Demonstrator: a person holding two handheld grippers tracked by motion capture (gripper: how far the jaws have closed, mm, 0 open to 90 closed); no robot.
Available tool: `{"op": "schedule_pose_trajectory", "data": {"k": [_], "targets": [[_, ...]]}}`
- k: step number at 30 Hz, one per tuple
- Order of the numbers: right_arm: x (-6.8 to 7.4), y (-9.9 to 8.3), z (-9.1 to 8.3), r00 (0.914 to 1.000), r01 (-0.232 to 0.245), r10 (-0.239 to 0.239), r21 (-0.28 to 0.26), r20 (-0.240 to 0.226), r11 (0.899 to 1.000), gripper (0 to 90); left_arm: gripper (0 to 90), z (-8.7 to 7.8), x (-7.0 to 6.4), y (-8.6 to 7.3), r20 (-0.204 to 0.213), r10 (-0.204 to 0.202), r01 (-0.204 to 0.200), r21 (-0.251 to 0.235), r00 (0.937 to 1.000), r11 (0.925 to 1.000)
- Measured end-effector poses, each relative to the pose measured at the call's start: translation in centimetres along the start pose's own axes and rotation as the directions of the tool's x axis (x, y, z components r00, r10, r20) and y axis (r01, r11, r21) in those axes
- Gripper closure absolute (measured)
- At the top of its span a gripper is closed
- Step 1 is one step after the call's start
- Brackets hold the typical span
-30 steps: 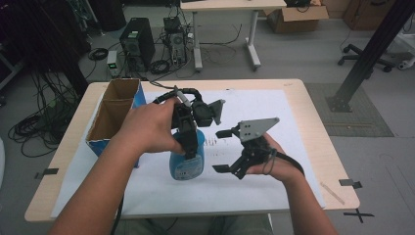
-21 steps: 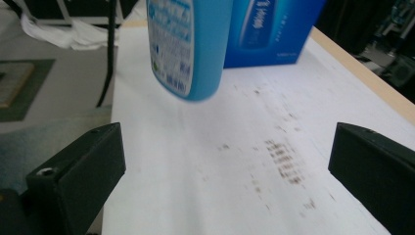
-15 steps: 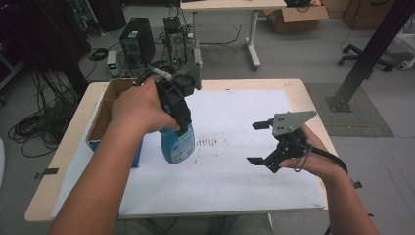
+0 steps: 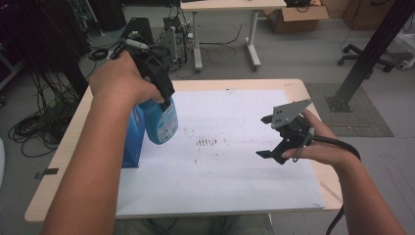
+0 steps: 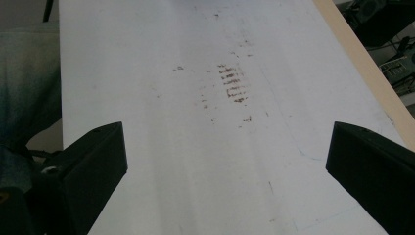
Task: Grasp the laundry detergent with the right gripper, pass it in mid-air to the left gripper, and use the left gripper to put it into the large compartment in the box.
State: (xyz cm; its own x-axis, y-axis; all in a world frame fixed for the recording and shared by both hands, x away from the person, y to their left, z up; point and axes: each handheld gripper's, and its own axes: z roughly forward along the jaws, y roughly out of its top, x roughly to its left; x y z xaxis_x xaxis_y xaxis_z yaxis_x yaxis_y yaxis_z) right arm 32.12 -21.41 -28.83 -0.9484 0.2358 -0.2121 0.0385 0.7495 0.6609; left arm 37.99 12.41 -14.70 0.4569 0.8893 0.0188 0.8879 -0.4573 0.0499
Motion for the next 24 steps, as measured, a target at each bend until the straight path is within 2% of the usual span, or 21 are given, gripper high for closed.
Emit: {"op": "schedule_pose_trajectory", "data": {"k": [5, 9, 13, 14, 15, 16, 17, 19, 20, 21, 22, 24], "targets": [[-0.2, 0.4, 0.2, 0.9999, 0.007, -0.006, 0.037, -0.011, 0.999, 2.1, 38.6, -1.7, 2.2, -0.2, 0.026, -0.08, 0.081, -0.016, 0.9964, 0.9966], [-0.3, 0.3, 0.6, 0.9998, 0.012, -0.011, 0.062, -0.016, 0.998, 2.1, 38.6, -3.0, 3.7, -0.5, 0.023, -0.148, 0.149, -0.024, 0.9887, 0.9886], [-0.4, 0.0, 0.9, 0.9998, 0.01, -0.009, 0.079, -0.016, 0.997, 2.2, 38.6, -3.7, 5.3, -0.9, 0.002, -0.212, 0.212, -0.021, 0.9772, 0.9769], [-0.4, -0.2, 1.0, 0.9999, 0.009, -0.008, 0.082, -0.011, 0.997, 2.2, 38.6, -3.9, 6.1, -1.1, 0.001, -0.25, 0.25, -0.021, 0.9681, 0.9679], [-0.4, -0.2, 1.0, 0.9999, 0.009, -0.008, 0.082, -0.011, 0.997, 2.2, 38.6, -3.9, 6.1, -1.1, 0.001, -0.25, 0.25, -0.021, 0.9681, 0.9679], [-0.3, -0.3, 1.2, 0.9998, 0.009, -0.007, 0.082, -0.017, 0.997, 2.3, 38.6, -4.0, 7.0, -1.4, 0.004, -0.279, 0.279, -0.023, 0.9603, 0.9601], [-0.3, -0.3, 1.2, 0.9998, 0.009, -0.007, 0.082, -0.017, 0.997, 2.3, 38.6, -4.0, 7.0, -1.4, 0.004, -0.279, 0.279, -0.023, 0.9603, 0.9601], [-0.3, -0.4, 1.3, 0.9998, 0.008, -0.007, 0.086, -0.016, 0.996, 2.2, 38.6, -4.2, 7.9, -1.6, 0.008, -0.3, 0.3, -0.019, 0.9538, 0.9536], [-0.4, -0.5, 1.5, 0.9998, 0.007, -0.005, 0.086, -0.019, 0.996, 2.2, 38.6, -4.4, 8.6, -1.9, 0.01, -0.32, 0.321, -0.022, 0.9472, 0.947], [-0.4, -0.5, 1.5, 0.9998, 0.007, -0.005, 0.086, -0.019, 0.996, 2.2, 38.6, -4.4, 8.6, -1.9, 0.01, -0.32, 0.321, -0.022, 0.9472, 0.947], [-0.5, -0.6, 1.6, 0.9998, 0.006, -0.004, 0.091, -0.02, 0.996, 2.2, 38.6, -4.6, 9.2, -2.2, 0.009, -0.34, 0.34, -0.027, 0.9403, 0.9399], [-0.6, -0.6, 1.6, 0.9998, 0.005, -0.003, 0.097, -0.02, 0.995, 2.3, 38.6, -4.8, 9.5, -2.3, 0.007, -0.347, 0.347, -0.028, 0.9378, 0.9374]]}}
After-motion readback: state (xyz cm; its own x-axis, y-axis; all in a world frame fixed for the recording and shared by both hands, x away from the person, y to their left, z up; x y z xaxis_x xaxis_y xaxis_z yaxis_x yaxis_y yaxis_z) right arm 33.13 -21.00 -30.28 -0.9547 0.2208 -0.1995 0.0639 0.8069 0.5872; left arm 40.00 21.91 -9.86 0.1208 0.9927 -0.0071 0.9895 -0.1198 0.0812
